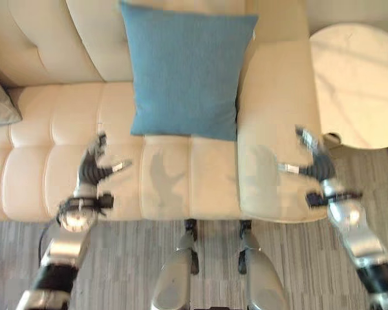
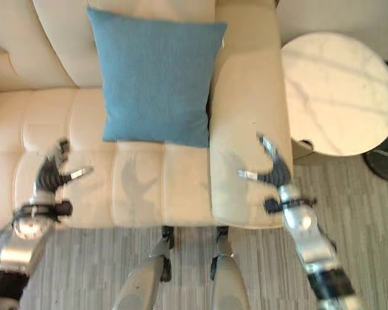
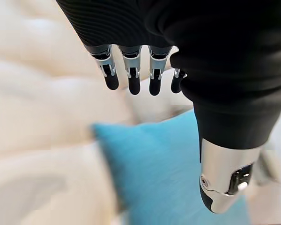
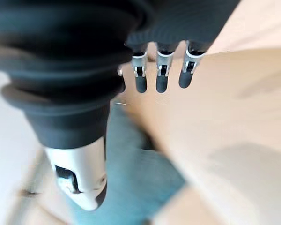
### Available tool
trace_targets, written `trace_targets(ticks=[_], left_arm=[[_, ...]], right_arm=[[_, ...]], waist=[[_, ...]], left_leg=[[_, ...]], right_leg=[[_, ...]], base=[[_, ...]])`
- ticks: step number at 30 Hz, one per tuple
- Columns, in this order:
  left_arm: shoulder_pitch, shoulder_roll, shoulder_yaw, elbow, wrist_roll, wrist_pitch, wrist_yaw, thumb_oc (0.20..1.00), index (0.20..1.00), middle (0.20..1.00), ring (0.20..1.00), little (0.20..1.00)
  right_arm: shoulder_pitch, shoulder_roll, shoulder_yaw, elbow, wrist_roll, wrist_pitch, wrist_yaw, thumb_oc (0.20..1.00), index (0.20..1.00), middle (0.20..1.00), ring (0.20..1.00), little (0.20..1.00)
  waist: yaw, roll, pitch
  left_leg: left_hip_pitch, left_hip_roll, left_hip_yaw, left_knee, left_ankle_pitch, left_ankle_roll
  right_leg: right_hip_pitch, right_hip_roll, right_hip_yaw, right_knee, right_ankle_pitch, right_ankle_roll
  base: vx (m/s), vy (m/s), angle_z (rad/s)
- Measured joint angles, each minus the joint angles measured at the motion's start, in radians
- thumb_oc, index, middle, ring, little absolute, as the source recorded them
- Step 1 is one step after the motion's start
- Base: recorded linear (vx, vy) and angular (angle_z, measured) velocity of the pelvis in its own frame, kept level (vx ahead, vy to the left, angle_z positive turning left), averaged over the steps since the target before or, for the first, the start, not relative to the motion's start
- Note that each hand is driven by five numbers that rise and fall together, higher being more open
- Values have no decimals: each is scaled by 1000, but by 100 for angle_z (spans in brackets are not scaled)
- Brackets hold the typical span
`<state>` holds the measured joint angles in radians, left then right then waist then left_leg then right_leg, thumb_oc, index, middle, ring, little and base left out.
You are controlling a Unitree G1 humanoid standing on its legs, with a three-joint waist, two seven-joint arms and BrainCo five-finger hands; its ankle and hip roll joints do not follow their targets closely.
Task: Pick up all the scattered cushions and arrange them neatly on the sofa.
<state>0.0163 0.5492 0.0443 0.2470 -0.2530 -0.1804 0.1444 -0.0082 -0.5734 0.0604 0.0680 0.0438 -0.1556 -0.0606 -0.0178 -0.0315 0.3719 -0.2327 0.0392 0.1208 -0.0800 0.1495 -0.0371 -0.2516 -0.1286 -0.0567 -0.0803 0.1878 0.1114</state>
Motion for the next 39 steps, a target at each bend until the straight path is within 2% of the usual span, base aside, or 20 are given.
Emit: trace_targets(ticks=[6,9,12,14,15,16,17,18,19,21,23,24,26,28,29,30,31,34,37,39], left_arm=[[212,-90,-42,166,97,41,-78,1000,1000,1000,1000,1000],[260,-119,-44,293,142,70,-100,1000,1000,1000,1000,1000],[294,-108,-41,312,166,71,-102,1000,1000,1000,1000,1000],[286,-92,-45,304,167,70,-103,1000,1000,1000,1000,1000],[271,-77,-46,299,170,71,-102,1000,1000,1000,1000,1000],[247,-72,-47,296,178,70,-100,1000,1000,1000,1000,1000],[212,-66,-46,286,194,66,-94,1000,1000,1000,1000,1000],[197,-60,-47,287,195,63,-94,1000,1000,1000,1000,1000],[176,-52,-47,286,195,60,-91,1000,1000,1000,1000,1000],[184,-44,-46,286,195,61,-80,1000,1000,1000,1000,1000],[205,-60,-50,286,194,65,-67,1000,1000,1000,1000,1000],[202,-90,-50,296,194,65,-65,1000,1000,1000,1000,1000],[196,-122,-85,301,194,62,-66,1000,1000,1000,1000,1000],[196,-125,-89,320,194,71,-64,1000,1000,1000,1000,1000],[208,-123,-95,327,194,77,-65,1000,1000,1000,1000,1000],[212,-124,-107,331,195,82,-66,1000,1000,1000,1000,1000],[215,-123,-120,335,195,83,-66,1000,1000,1000,1000,1000],[183,-118,-112,338,194,75,-66,1000,1000,1000,1000,1000],[151,-122,-116,344,195,74,-67,1000,1000,1000,1000,1000],[131,-133,-122,343,195,70,-67,1000,1000,1000,1000,1000]], right_arm=[[246,136,-36,291,-77,19,52,1000,1000,1000,1000,1000],[304,150,-27,462,-118,51,60,1000,1000,1000,1000,1000],[311,152,-19,477,-132,67,61,1000,1000,1000,1000,1000],[303,152,9,473,-134,65,61,1000,1000,1000,1000,1000],[281,156,20,491,-133,66,60,1000,1000,1000,1000,1000],[265,156,25,504,-133,66,58,1000,1000,1000,1000,1000],[250,154,42,513,-132,66,59,1000,1000,1000,1000,1000],[251,157,47,520,-131,64,59,1000,1000,1000,1000,1000],[261,161,48,532,-131,63,58,1000,1000,1000,1000,1000],[268,156,42,534,-130,55,51,1000,1000,1000,1000,1000],[244,151,41,540,-122,50,40,1000,1000,1000,1000,1000],[229,142,38,556,-117,49,39,1000,1000,1000,1000,1000],[214,113,39,550,-103,51,38,1000,1000,1000,1000,1000],[197,113,42,554,-101,55,37,1000,1000,1000,1000,1000],[191,102,47,553,-102,55,31,1000,1000,1000,1000,1000],[191,96,45,553,-101,56,23,1000,1000,1000,1000,1000],[190,93,46,550,-101,57,18,1000,1000,1000,1000,1000],[187,97,46,539,-102,56,18,1000,1000,1000,1000,1000],[184,108,44,530,-102,55,19,1000,1000,1000,1000,1000],[185,106,38,530,-101,56,19,1000,1000,1000,1000,1000]], waist=[[-31,-58,-116],[-60,-50,-212],[-72,-60,-248],[-76,-79,-262],[-70,-74,-260],[-69,-49,-249],[-62,-22,-244],[-56,-20,-243],[-51,-17,-244],[-33,-17,-244],[-15,-19,-242],[0,-7,-240],[11,62,-218],[30,59,-205],[40,36,-192],[40,26,-189],[30,-5,-189],[-4,-53,-191],[-37,-47,-187],[-52,-12,-189]], left_leg=[[118,0,51,0,-45,5],[172,-8,84,-3,-75,14],[218,-16,156,-8,-90,23],[221,-22,203,1,-89,35],[203,-5,232,5,-61,70],[189,20,239,1,-70,81],[178,59,237,1,-58,83],[165,69,241,9,-33,83],[164,87,213,17,-38,91],[163,93,187,19,-28,76],[146,83,166,16,1,41],[108,92,148,20,44,12],[41,149,94,21,107,-27],[-24,173,43,27,226,-107],[-47,159,-23,40,262,-93],[-48,136,-68,58,249,-109],[-53,78,-124,159,133,-132],[-4,10,-113,272,-79,-81],[137,13,-88,194,-136,-56],[210,36,-75,66,-149,-26]], right_leg=[[88,1,37,0,-23,3],[119,1,68,0,-37,16],[122,-3,136,-4,-24,37],[100,-19,133,-6,-27,51],[84,-24,83,18,-59,69],[40,-18,40,96,-97,69],[-28,-1,-3,293,-142,80],[-46,1,5,413,-186,97],[-49,12,36,670,-258,97],[38,18,58,719,-306,113],[195,27,40,427,-388,58],[247,54,26,274,-383,-23],[209,124,25,254,-354,-61],[142,142,9,290,-345,-124],[115,135,5,310,-341,-149],[114,130,-1,304,-322,-163],[107,94,-7,292,-288,-163],[108,57,-20,218,-217,-153],[126,64,-32,173,-188,-134],[129,88,-55,160,-174,-113]], base=[[23,66,-24],[-62,110,-42],[-210,37,-65],[-481,43,-70],[-277,31,-52],[-348,8,-41],[-275,-31,-15],[-355,-82,18],[-195,-140,35],[-173,-148,25],[-280,-177,9],[-393,-172,35],[-395,-114,41],[-371,-31,15],[-293,-42,5],[-370,-45,3],[-171,-8,16],[-111,49,26],[54,105,23],[42,94,26]])
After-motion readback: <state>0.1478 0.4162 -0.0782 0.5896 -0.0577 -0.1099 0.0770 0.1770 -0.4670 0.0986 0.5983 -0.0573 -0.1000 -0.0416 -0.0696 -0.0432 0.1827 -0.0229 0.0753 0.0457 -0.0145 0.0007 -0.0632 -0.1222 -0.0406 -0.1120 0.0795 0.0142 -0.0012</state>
